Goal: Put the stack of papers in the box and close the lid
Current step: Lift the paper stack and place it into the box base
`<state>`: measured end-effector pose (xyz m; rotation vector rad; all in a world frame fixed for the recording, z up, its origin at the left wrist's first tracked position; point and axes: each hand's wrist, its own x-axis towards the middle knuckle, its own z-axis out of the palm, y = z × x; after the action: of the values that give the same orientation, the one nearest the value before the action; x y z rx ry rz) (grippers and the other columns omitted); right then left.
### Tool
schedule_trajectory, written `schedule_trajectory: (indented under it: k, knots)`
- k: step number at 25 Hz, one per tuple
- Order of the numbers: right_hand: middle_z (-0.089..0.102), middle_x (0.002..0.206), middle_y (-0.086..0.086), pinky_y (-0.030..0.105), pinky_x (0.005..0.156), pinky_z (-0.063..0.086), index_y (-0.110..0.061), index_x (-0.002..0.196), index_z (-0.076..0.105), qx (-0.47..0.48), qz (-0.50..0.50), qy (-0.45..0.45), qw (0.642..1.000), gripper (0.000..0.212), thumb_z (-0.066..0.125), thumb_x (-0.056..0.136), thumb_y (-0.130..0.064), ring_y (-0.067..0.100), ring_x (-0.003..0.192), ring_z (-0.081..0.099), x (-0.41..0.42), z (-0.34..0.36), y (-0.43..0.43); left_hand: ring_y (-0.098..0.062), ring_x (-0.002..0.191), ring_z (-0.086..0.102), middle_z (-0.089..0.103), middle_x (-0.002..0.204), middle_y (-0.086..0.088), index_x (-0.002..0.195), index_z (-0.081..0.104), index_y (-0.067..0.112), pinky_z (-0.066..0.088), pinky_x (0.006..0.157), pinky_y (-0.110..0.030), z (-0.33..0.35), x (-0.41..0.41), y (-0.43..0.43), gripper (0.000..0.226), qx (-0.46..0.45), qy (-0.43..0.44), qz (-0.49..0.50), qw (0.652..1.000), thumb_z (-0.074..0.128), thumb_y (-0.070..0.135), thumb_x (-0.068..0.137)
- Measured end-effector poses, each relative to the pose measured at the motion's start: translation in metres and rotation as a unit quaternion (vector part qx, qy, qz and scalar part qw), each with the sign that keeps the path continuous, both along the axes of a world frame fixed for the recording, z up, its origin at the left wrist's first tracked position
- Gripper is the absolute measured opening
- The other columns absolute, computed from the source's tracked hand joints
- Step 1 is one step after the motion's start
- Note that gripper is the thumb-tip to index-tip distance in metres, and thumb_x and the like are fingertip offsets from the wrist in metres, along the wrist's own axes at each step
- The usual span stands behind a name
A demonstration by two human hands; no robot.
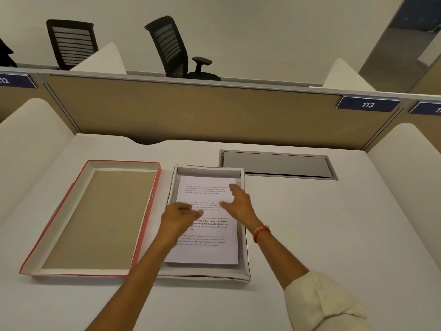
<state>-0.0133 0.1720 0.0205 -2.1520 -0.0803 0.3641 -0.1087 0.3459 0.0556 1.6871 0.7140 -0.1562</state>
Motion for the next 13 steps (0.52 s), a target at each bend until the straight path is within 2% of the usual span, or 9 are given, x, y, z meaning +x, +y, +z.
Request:
schedule_trajectory:
  k: [2,5,7,9,13]
  knots:
    - [0.054,0.14,0.009,0.023,0.094,0.042,-0.009,0.139,0.045,-0.02,0.037,-0.021,0.999,0.06,0.072,0.085,-0.017,0.024,0.127,0.053,0.018,0.01,0.002,-0.035,0.098,0.071,0.069,0.113,-0.022,0.116,0.062,0.002,0.062,0.079,-0.041,0.005,-0.021,-0.018,0.046,-0.207,0.099,0.0,0.973,0.081,0.011,0.075]
    - [0.053,0.141,0.01,0.03,0.103,0.041,-0.01,0.137,0.048,-0.071,0.107,-0.04,0.991,0.055,0.068,0.088,-0.021,0.025,0.13,0.05,0.044,0.017,0.008,-0.046,0.109,0.063,0.054,0.125,-0.027,0.118,0.058,0.008,0.06,0.079,-0.056,-0.002,-0.047,-0.035,0.048,-0.377,0.181,0.06,0.906,0.078,-0.002,0.075]
    - [0.051,0.143,0.009,0.033,0.106,0.04,-0.011,0.139,0.047,-0.104,0.145,-0.039,0.983,0.053,0.065,0.09,-0.021,0.026,0.132,0.048,0.056,0.018,0.012,-0.054,0.11,0.059,0.046,0.13,-0.027,0.116,0.056,0.013,0.055,0.082,-0.064,-0.012,-0.056,-0.037,0.049,-0.444,0.188,0.11,0.869,0.077,-0.005,0.075]
    - [0.049,0.145,0.01,0.037,0.11,0.038,-0.012,0.14,0.046,-0.133,0.175,-0.035,0.975,0.051,0.063,0.092,-0.016,0.028,0.134,0.045,0.069,0.017,0.017,-0.057,0.11,0.058,0.049,0.131,-0.029,0.114,0.057,0.019,0.049,0.087,-0.071,-0.019,-0.059,-0.035,0.048,-0.493,0.174,0.135,0.841,0.075,-0.005,0.076]
    - [0.048,0.145,0.012,0.038,0.108,0.04,-0.01,0.14,0.046,-0.177,0.215,-0.023,0.96,0.051,0.056,0.091,-0.002,0.031,0.132,0.046,0.093,0.016,0.026,-0.055,0.112,0.057,0.059,0.127,-0.025,0.114,0.057,0.019,0.044,0.087,-0.077,-0.029,-0.055,-0.037,0.043,-0.505,0.158,0.176,0.83,0.074,0.002,0.078]
